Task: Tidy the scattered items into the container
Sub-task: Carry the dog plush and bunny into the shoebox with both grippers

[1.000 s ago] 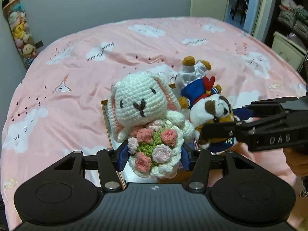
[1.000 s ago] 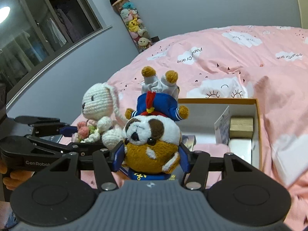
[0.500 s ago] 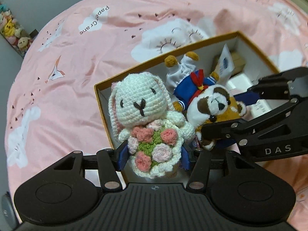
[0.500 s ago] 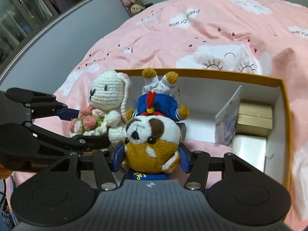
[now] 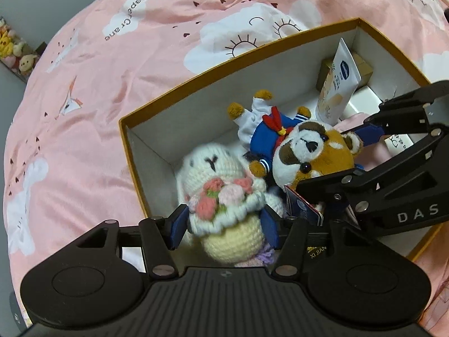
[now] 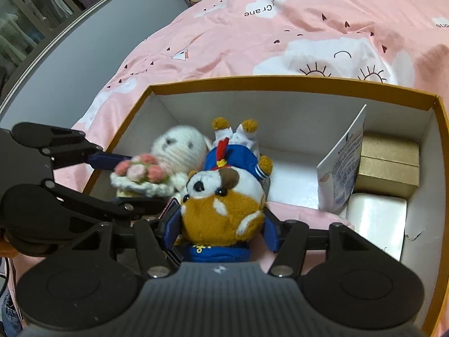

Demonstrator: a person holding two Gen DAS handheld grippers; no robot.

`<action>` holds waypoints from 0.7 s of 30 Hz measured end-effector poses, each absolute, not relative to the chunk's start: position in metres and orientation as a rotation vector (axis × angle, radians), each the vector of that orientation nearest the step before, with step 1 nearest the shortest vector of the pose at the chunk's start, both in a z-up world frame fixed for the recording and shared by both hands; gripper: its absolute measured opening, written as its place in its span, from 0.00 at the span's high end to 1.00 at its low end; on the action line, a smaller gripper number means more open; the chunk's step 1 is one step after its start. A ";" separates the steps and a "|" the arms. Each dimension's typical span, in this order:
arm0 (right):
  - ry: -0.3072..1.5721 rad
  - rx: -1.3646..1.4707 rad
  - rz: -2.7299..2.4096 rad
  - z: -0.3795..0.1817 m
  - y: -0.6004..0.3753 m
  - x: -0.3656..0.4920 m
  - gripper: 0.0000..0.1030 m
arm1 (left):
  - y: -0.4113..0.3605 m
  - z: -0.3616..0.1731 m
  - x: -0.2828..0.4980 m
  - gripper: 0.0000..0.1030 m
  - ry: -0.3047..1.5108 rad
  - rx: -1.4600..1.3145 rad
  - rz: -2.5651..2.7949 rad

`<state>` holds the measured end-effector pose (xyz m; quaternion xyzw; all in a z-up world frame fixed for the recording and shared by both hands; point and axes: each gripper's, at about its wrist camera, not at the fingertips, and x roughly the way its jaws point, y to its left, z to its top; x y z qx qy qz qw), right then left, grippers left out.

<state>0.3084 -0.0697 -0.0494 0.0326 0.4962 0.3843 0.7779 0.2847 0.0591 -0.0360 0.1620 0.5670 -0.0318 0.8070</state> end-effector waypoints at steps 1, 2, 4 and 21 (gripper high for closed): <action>1.073 0.071 0.831 -0.049 -0.070 0.309 0.39 | 0.058 -0.036 0.284 0.37 1.204 0.354 -0.070; 1.072 0.070 0.831 -0.049 -0.069 0.309 0.38 | 0.059 -0.036 0.284 0.39 1.199 0.355 -0.071; 1.059 0.056 0.831 -0.048 -0.069 0.307 0.37 | 0.059 -0.033 0.282 0.39 1.180 0.356 -0.073; 1.019 0.052 0.826 -0.043 -0.067 0.307 0.58 | 0.065 0.001 0.249 0.47 1.085 0.325 -0.107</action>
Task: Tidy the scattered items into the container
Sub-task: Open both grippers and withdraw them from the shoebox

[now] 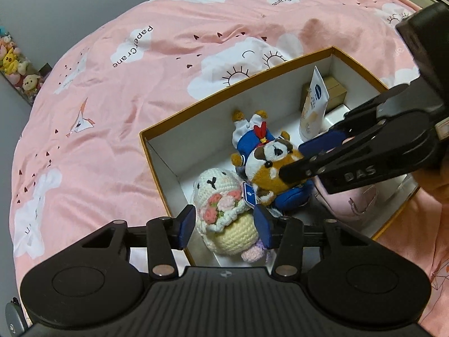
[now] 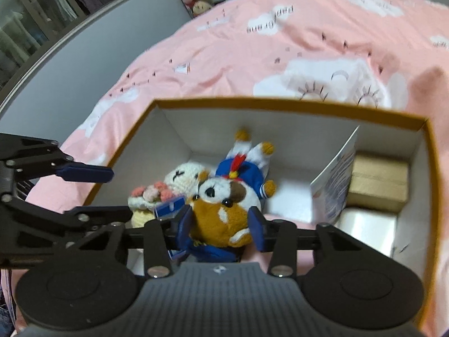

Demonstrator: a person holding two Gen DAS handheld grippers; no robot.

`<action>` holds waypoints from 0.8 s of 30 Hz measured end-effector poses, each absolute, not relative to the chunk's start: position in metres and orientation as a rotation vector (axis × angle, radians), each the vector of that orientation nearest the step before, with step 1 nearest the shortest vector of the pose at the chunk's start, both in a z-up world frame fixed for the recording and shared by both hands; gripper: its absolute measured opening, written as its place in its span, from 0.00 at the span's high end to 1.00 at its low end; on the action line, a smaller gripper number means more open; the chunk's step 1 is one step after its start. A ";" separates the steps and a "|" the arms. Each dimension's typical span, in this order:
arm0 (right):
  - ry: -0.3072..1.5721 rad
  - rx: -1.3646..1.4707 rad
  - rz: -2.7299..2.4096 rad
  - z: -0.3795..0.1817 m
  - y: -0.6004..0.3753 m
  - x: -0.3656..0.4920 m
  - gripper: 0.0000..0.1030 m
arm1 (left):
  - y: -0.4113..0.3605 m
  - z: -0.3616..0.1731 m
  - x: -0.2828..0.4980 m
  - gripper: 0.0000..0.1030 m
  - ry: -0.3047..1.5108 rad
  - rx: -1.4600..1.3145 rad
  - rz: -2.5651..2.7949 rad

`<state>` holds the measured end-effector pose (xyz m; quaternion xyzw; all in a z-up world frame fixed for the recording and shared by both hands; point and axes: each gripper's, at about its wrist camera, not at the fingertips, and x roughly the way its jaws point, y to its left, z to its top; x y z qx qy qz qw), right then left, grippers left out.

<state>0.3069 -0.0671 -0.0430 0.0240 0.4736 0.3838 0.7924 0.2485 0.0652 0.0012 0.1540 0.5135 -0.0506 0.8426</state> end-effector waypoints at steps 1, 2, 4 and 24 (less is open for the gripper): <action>1.021 0.047 0.823 -0.046 -0.065 0.307 0.59 | 0.066 0.001 0.249 0.47 1.083 0.324 -0.102; 1.020 0.041 0.817 -0.047 -0.063 0.307 0.59 | 0.067 0.000 0.249 0.48 1.082 0.322 -0.098; 1.017 0.030 0.812 -0.048 -0.061 0.306 0.59 | 0.067 0.000 0.249 0.47 1.080 0.315 -0.098; 0.820 -0.092 0.750 0.009 -0.070 0.244 0.33 | 0.058 0.045 0.198 0.43 0.892 0.272 -0.067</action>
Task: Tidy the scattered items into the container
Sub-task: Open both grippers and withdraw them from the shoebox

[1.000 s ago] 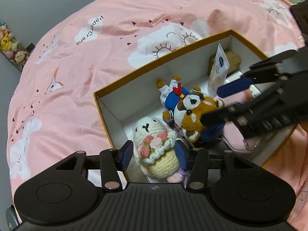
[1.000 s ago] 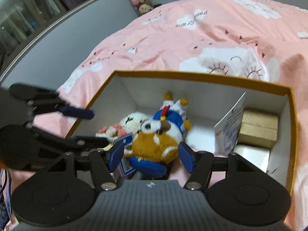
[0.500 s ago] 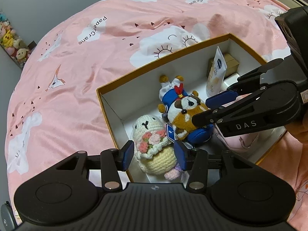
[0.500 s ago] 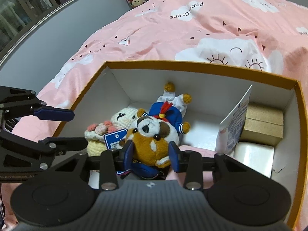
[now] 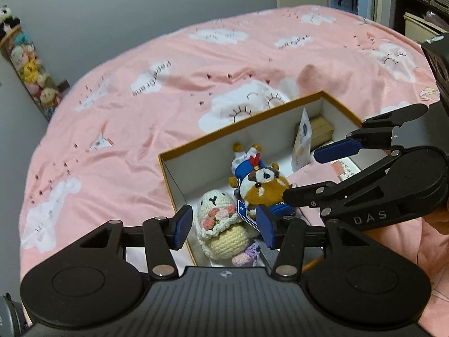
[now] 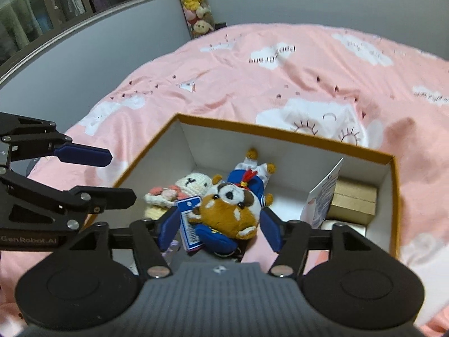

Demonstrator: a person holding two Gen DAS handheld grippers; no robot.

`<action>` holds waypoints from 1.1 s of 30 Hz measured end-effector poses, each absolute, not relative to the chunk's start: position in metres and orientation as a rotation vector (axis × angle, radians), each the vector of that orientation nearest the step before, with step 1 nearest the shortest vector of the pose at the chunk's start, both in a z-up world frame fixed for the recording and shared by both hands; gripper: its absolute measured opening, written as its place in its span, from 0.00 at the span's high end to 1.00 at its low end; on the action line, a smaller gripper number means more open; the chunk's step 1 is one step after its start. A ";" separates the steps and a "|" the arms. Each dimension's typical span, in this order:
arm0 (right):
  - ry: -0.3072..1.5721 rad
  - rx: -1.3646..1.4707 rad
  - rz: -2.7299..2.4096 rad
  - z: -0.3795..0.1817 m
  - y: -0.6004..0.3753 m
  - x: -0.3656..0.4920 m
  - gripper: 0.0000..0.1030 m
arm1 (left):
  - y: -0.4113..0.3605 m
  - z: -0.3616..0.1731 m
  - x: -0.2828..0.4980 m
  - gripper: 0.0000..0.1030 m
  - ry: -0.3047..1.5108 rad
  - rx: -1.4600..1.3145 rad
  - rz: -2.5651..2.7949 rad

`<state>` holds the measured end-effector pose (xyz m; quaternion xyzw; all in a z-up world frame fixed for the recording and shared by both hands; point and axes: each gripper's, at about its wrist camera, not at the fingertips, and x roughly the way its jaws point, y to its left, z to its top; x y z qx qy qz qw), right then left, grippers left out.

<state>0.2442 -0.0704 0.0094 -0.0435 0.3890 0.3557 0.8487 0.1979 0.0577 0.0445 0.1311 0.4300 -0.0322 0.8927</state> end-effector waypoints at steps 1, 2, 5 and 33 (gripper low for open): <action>0.800 -0.098 0.745 0.014 -0.071 0.237 0.32 | 0.056 0.048 0.191 0.43 0.873 0.277 -0.062; 0.781 -0.106 0.735 0.018 -0.072 0.231 0.30 | 0.054 0.051 0.185 0.43 0.854 0.282 -0.057; 0.708 -0.122 0.706 0.030 -0.076 0.209 0.25 | 0.053 0.061 0.164 0.43 0.807 0.260 -0.049; 0.750 -0.049 0.583 -0.026 -0.144 0.057 0.09 | 0.041 -0.021 0.038 0.31 0.968 -0.097 -0.053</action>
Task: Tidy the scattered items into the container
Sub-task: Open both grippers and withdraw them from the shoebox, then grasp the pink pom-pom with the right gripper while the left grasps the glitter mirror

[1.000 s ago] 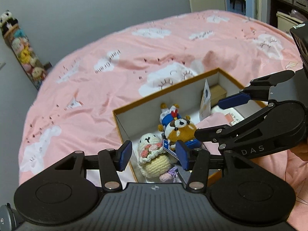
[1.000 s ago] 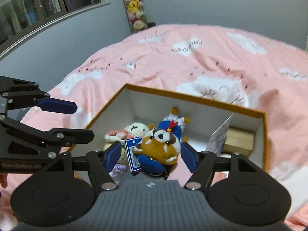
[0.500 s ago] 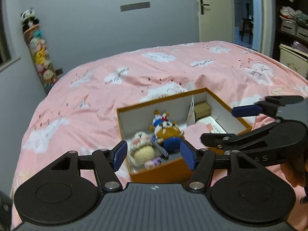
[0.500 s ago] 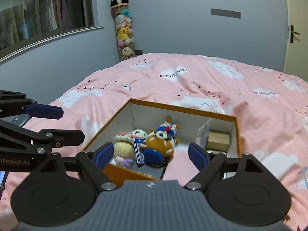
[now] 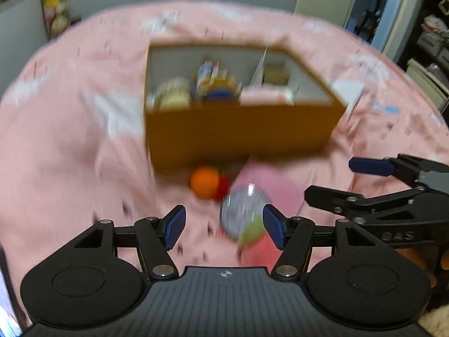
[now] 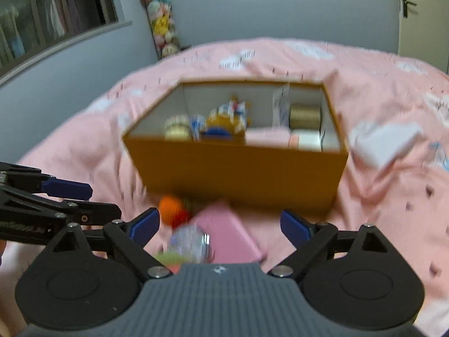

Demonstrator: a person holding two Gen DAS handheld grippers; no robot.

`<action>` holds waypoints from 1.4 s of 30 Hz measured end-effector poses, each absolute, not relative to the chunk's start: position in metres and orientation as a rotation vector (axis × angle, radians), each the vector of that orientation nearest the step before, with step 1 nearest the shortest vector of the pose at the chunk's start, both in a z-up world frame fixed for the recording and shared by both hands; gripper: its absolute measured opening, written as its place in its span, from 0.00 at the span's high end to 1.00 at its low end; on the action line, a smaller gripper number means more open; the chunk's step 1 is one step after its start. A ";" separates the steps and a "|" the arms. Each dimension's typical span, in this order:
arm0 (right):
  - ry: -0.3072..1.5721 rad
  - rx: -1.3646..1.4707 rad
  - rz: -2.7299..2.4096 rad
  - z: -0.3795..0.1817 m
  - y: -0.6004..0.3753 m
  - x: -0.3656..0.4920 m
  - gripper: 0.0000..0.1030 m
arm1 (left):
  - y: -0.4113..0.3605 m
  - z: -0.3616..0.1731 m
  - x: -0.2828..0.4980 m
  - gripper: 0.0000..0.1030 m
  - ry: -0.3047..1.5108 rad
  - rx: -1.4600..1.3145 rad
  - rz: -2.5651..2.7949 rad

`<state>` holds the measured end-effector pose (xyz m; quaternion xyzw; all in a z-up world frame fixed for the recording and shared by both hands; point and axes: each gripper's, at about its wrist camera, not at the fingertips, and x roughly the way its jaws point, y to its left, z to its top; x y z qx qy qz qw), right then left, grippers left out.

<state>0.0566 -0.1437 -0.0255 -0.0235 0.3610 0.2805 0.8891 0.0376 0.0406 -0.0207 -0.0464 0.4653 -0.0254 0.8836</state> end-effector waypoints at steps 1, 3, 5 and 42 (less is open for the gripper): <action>0.762 -0.057 0.599 -0.031 -0.142 0.052 0.09 | 0.042 -0.028 0.034 0.32 0.991 -0.111 -0.052; 0.790 -0.070 0.631 -0.041 -0.138 0.046 0.10 | 0.045 -0.038 0.027 0.32 1.014 -0.123 -0.046; 0.820 -0.067 0.650 -0.051 -0.133 0.042 0.15 | 0.044 -0.044 0.020 0.32 1.018 -0.098 -0.025; 0.926 -0.343 0.605 -0.105 -0.096 0.036 0.52 | 0.046 -0.064 0.017 0.33 1.046 -0.075 0.017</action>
